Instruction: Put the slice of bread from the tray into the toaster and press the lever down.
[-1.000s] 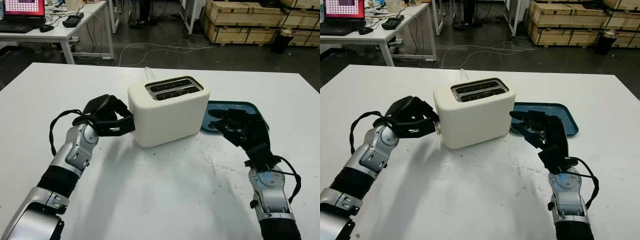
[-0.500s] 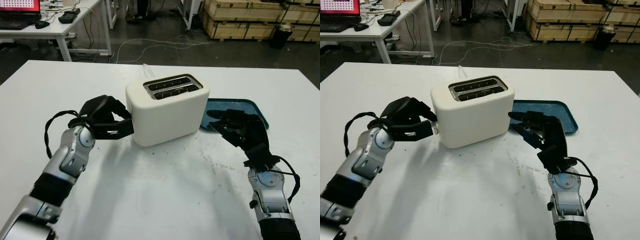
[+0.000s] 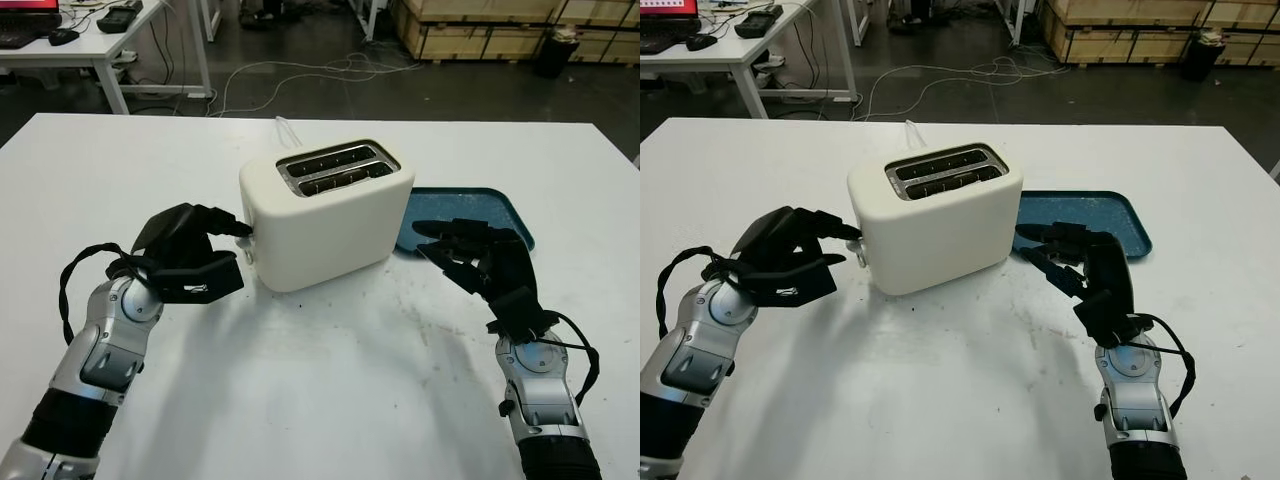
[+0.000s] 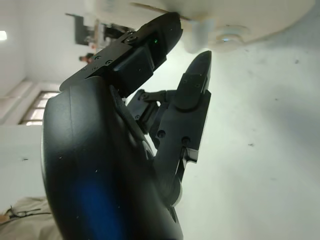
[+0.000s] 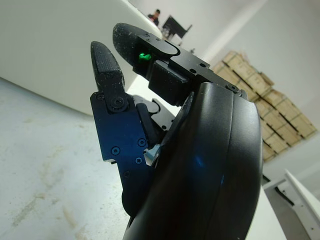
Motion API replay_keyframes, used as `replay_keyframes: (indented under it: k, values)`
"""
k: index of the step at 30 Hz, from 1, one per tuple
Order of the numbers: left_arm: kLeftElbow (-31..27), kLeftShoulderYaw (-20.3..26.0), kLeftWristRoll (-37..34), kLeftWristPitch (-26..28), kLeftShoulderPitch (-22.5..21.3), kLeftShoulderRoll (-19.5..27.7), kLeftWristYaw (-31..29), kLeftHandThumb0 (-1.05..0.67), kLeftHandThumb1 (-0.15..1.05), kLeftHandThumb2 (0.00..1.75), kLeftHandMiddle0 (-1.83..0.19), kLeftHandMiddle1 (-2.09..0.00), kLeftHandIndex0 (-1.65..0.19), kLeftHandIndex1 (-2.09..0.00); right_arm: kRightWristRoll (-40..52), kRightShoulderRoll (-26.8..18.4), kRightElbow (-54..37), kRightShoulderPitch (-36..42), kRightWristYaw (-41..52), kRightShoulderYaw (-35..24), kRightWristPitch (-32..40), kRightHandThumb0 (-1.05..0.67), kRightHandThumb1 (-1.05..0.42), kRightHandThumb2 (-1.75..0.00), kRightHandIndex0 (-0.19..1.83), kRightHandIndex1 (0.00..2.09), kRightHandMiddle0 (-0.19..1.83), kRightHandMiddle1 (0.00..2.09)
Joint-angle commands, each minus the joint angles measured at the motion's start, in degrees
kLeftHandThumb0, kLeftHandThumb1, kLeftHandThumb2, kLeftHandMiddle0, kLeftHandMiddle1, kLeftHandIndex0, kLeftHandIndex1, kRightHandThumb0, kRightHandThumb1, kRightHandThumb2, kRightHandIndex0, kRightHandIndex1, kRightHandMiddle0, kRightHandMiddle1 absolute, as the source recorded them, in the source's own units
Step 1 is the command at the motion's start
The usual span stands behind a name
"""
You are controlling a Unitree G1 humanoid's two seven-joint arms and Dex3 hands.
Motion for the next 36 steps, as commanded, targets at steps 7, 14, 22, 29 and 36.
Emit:
replay_keyframes:
  k: [7,14,22,29,36]
  values:
    - [-2.6,1.3,-0.5,-1.8,0.2,-0.5,-0.2,-0.29,0.86,0.00,-0.81,-1.27,-1.19,-0.03,0.0,-0.5,1.0,-1.2,0.2,0.1,-1.1,-0.40,-0.84,0.00,1.02,0.61,1.14,0.00]
    - [-5.5,3.8,-0.1,-2.7,0.6,0.0,1.2,-0.30,0.83,0.00,-0.82,-1.40,-1.21,-0.04,-0.7,-0.7,1.2,-1.9,-0.7,-0.2,-0.8,-0.40,-0.84,0.00,0.99,0.59,1.12,0.00]
    - [-6.5,10.4,-6.0,-5.1,2.0,-1.0,1.6,-0.28,0.85,0.01,-0.72,-1.25,-1.16,-0.01,5.1,-4.8,8.7,-12.1,3.5,-4.3,0.0,-0.44,-0.83,0.00,0.92,0.54,1.07,0.00]
    - [-7.7,13.4,-9.3,-6.2,2.4,-0.5,0.8,-0.34,0.86,0.00,-0.64,-1.20,-1.08,0.00,9.7,-9.2,18.7,-22.9,9.9,-6.3,1.3,-0.47,-0.81,0.00,0.94,0.33,1.00,0.00]
    - [-6.7,13.2,-8.6,-1.2,-4.1,6.9,-7.0,-0.35,0.81,0.00,-0.73,-1.11,-1.14,-0.04,5.3,-15.1,28.9,-33.1,13.5,-3.8,-2.5,-0.52,-0.79,0.00,0.98,0.20,0.98,0.00]
